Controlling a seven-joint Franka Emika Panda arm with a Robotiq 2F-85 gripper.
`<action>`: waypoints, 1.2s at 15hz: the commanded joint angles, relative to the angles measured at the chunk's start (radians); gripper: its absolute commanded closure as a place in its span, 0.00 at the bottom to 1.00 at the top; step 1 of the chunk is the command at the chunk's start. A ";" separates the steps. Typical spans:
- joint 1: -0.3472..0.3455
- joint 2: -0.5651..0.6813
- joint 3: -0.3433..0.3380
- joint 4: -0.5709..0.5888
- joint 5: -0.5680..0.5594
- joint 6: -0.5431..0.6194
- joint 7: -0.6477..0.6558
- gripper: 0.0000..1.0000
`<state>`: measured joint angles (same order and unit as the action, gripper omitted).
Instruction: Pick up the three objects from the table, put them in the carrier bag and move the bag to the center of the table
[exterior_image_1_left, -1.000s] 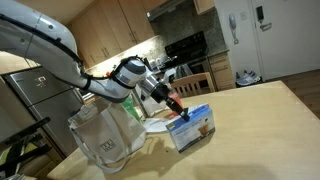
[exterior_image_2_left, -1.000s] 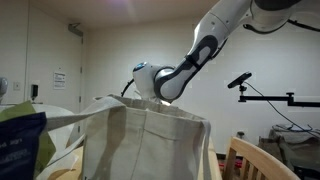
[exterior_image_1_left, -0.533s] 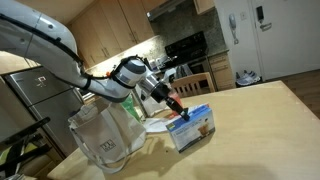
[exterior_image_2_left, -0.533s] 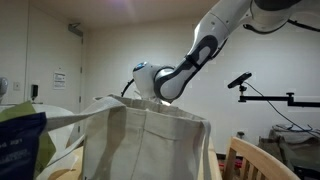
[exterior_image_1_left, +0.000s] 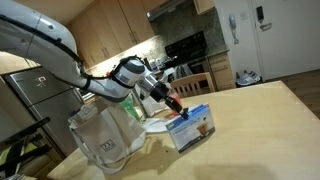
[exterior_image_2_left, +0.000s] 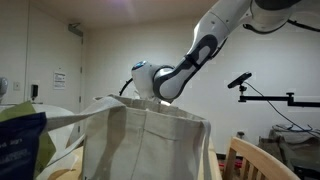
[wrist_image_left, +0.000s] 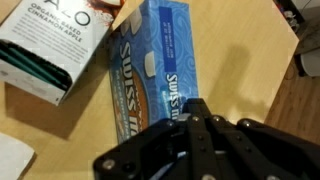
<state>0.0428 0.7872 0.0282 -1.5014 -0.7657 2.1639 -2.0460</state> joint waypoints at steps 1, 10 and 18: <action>0.001 0.029 -0.002 0.027 -0.010 0.033 -0.036 1.00; 0.000 0.060 -0.004 0.045 -0.026 0.068 -0.059 1.00; 0.015 0.088 -0.016 0.054 -0.095 0.075 -0.091 1.00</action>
<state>0.0509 0.8215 0.0281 -1.4773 -0.8262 2.1989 -2.1202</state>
